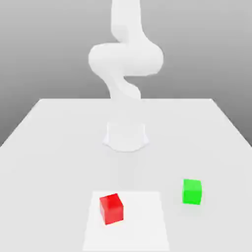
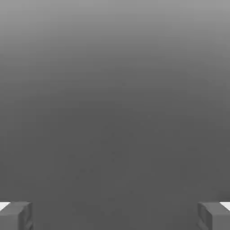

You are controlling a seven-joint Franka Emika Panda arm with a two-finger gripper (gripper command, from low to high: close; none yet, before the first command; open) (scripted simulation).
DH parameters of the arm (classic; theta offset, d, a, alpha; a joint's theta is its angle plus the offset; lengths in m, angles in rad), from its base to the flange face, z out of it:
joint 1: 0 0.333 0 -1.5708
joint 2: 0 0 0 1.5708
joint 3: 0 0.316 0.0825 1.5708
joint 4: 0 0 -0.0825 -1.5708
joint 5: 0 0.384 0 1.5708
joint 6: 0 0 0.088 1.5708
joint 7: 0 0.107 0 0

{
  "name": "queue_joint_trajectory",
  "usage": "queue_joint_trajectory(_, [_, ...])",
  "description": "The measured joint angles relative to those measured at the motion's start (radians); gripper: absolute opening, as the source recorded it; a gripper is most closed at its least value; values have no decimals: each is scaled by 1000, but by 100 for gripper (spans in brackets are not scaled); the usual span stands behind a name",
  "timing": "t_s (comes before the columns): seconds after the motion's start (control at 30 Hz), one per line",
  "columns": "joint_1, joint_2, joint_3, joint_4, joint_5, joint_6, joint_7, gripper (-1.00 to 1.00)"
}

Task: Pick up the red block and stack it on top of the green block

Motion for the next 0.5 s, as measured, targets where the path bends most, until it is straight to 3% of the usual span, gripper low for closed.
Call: queue_joint_trajectory(0.5, [-177, 501, 126, -261, 19, 284, 643, 0])
